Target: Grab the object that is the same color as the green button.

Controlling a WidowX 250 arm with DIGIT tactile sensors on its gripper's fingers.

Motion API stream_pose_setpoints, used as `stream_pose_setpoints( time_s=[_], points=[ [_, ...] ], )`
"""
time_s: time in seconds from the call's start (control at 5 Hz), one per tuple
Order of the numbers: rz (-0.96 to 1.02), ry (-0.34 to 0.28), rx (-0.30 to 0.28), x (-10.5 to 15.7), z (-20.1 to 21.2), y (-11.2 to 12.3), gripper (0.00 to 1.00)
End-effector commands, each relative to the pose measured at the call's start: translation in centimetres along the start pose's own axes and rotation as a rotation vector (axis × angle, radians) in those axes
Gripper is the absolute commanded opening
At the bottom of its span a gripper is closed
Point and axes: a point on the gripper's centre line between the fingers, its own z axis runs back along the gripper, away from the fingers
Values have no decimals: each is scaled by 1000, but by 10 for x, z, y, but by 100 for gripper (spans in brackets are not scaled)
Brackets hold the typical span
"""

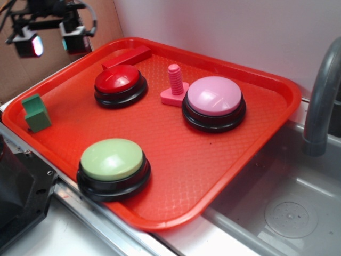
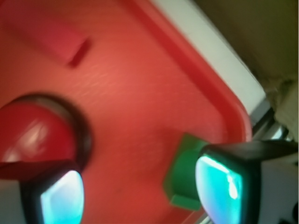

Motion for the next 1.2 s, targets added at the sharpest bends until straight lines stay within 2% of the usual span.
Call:
stream_pose_setpoints(
  time_s=[0.0,0.2,0.4,0.6,1.0],
  points=[
    [52,-106,-156,-8,-20,50,100],
    [36,-88,-179,-14,-35,56,100],
    [-26,-87,-172,-17,-50,47,100],
    [-36,-85,-147,-18,-59,42,100],
    [-48,-86,-42,-16,-78,29,100]
  ],
)
